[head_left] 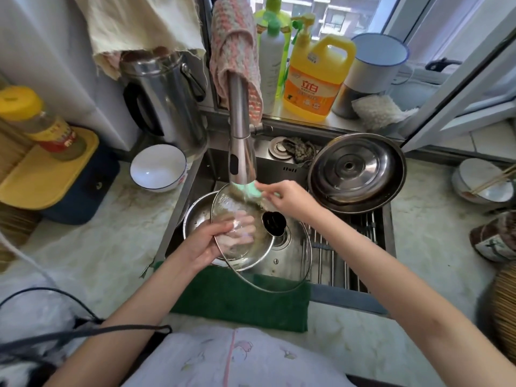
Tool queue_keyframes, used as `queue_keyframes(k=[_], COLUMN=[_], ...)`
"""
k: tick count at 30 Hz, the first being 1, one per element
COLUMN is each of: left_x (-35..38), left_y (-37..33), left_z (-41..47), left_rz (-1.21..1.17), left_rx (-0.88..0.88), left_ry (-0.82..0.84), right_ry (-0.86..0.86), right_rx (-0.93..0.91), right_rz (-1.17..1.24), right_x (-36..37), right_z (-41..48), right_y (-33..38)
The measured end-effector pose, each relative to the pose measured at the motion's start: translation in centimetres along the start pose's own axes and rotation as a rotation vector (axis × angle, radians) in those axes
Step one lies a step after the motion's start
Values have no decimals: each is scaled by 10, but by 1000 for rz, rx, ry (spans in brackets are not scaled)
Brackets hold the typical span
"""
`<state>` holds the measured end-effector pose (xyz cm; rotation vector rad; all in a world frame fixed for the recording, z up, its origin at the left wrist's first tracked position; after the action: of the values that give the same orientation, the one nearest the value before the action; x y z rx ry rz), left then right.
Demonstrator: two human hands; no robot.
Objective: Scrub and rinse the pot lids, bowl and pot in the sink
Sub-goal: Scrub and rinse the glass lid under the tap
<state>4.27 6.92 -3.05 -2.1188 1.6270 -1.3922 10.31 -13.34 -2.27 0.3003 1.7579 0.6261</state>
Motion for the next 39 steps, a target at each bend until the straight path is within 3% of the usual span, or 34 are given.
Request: queue_keyframes(k=[2,6,7,11,15,19,20,24,29,33,34,37,39], left_x=[2,2,1,0,1,0,-1,-5,-8,-9,-8,-2,1], left_y=[2,3,3,8,10,7,6,7,5,6,6,8,7], left_z=[1,0,1,4,4,5,5,3,2,0,0,1,2], left_rz=[3,24,34,25,47,30,33,61,47,28,27,45,47], left_rx=[3,0,-7,-42,-30,-18,-18,-5,-9,-10,-5,-8,-12], left_ry=[12,10,6,30,31,31,36,44,45,29,38,53,48], right_ry=[-41,146,130,-27,153,-14,-11,146,-15,133,117,-34,-31], right_rx=[106,-174,-168,105,-143,182,190,-121,192,-26,-23,214,164], right_rz=[-26,71,54,-39,180,85,85,205,51,239,215,74,120], right_x=[-3,15,15,3,19,3,4,21,6,26,25,9,8], right_z=[6,-22,-21,-6,-22,2,2,-18,-5,-26,-23,-8,-15], right_y=[-10,20,18,-6,20,-14,-16,15,-24,-13,-17,-37,-26])
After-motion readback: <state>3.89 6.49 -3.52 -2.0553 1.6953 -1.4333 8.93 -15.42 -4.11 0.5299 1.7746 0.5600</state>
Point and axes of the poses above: each hand's wrist, its own z-axis towards the middle knuckle, its own x-axis out of the palm, y = z × x, the point moved 2 cm from there along z, towards the middle knuckle, and after that the axes turned 1 degree about y, right-handed, at the moved point
